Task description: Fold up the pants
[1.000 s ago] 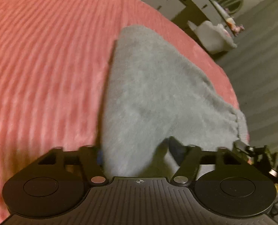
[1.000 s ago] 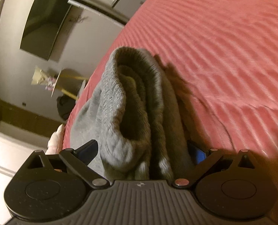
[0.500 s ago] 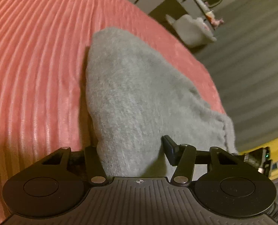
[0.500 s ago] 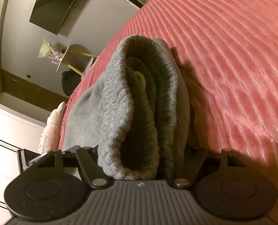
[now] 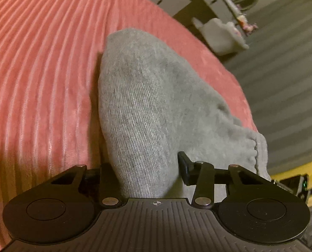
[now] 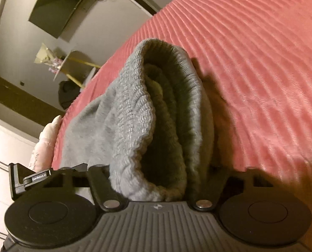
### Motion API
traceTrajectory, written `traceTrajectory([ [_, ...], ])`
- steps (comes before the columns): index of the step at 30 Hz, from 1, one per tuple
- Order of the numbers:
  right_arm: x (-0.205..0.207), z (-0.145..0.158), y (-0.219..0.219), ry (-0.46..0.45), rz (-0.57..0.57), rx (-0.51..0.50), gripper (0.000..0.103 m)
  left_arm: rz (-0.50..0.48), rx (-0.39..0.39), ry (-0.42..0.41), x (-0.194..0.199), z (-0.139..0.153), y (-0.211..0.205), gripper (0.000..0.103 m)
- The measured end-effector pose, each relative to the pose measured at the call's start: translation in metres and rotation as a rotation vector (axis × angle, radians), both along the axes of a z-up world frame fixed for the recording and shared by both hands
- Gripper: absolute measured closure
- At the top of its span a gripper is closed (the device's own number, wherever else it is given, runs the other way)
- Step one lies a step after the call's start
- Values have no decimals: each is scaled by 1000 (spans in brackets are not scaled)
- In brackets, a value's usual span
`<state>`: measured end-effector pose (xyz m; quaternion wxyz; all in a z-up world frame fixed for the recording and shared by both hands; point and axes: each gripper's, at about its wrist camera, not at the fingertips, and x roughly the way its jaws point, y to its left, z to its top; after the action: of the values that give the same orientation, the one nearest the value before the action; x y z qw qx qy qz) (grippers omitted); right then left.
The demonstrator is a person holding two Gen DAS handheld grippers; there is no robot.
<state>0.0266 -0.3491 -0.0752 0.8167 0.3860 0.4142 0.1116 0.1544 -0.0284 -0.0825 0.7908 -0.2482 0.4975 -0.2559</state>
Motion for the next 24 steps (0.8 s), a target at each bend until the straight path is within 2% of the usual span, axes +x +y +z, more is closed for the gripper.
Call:
traceTrajectory([
  [1, 0, -1, -1, 6, -1, 6, 38, -2, 10, -7, 0, 0, -2, 54],
  [2, 2, -1, 1, 9, 1, 3, 35, 1, 26, -1, 1, -1, -4, 42],
  [3, 4, -2, 1, 12, 2, 9, 28, 13, 42, 28, 3, -5, -6, 37],
  [4, 7, -2, 2, 16, 0, 18, 24, 14, 30, 44, 6, -6, -7, 36],
  [6, 14, 1, 8, 25, 2, 7, 15, 10, 8, 68, 10, -8, -9, 25],
  [8, 24, 6, 17, 39, -7, -3, 12, 7, -2, 96, 14, -8, -10, 18],
  [10, 26, 10, 22, 51, -27, -22, 13, 17, 20, 104, 16, -5, -15, 23],
  [11, 26, 13, 27, 54, -40, -47, 16, 23, 50, 89, 14, -4, -17, 38],
  [12, 24, 15, 32, 56, -44, -96, 26, 17, 70, 60, 11, -1, -19, 48],
  [13, 22, 20, 38, 46, -36, -155, 30, 18, 68, 38, 9, 2, -18, 52],
  [15, 15, 30, 52, 4, -27, -212, 41, 32, 59, 14, 5, 9, -18, 64],
  [18, 14, 45, 56, -31, -45, -203, 48, 33, 72, -60, -2, 27, -23, 66],
  [24, 30, 89, 59, -159, -49, -182, 49, 47, 51, -172, 12, 72, -31, 65],
])
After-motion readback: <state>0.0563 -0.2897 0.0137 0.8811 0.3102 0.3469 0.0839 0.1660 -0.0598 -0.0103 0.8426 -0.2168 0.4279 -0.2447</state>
